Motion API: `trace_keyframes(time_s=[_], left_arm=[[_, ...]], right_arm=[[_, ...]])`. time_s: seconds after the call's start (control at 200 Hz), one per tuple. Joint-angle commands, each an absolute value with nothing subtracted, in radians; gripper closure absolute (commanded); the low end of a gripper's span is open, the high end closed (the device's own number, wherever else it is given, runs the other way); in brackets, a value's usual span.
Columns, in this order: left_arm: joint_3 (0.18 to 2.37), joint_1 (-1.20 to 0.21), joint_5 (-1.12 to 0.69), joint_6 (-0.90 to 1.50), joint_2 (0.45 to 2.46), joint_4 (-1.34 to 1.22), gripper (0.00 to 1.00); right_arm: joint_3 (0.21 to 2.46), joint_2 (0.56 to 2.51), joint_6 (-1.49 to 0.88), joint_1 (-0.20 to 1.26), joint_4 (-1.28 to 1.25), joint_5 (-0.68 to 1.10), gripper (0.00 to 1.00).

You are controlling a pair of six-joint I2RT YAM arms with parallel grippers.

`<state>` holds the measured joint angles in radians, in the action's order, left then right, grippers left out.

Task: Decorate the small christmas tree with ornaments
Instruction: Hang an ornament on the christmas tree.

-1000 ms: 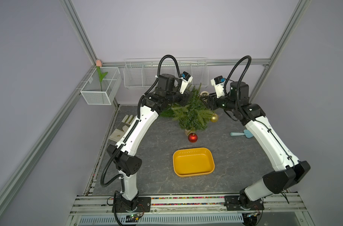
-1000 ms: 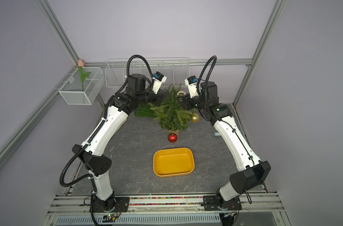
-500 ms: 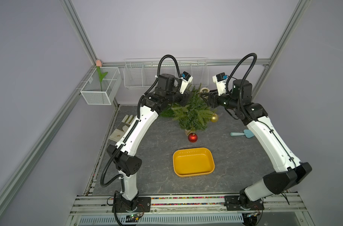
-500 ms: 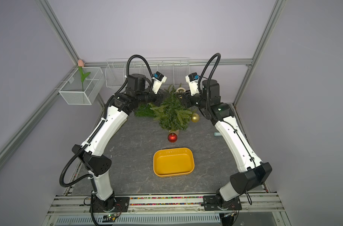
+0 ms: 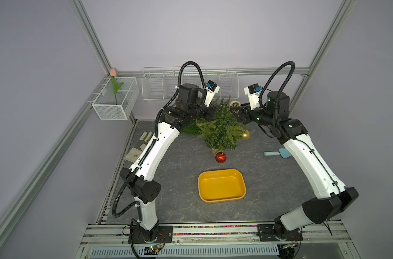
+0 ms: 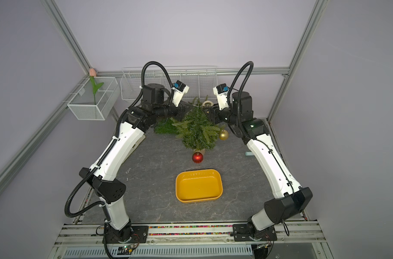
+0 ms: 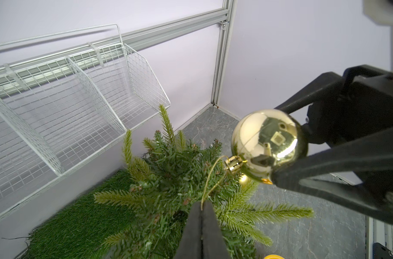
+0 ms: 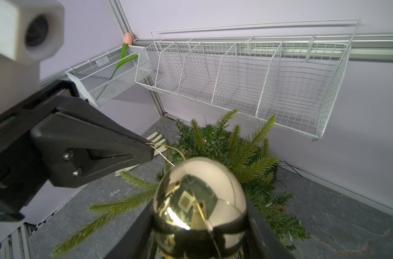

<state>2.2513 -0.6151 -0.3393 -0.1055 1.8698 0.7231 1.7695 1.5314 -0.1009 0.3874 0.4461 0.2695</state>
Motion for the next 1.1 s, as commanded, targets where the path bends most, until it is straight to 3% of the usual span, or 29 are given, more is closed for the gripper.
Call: trace_keyframes(time_s=[0.0,1.1], left_arm=[[2.257,-0.612,-0.341,-0.084,1.875,0.734,1.0],[2.355,-0.612,-0.366,-0.092,1.957,0.825,1.0]], right_arm=[[1.754,1.52,-0.106,0.38,0.425,0.259,0.68],[1.837,1.604,-0.104,0.38,0.472,0.286,0.68]])
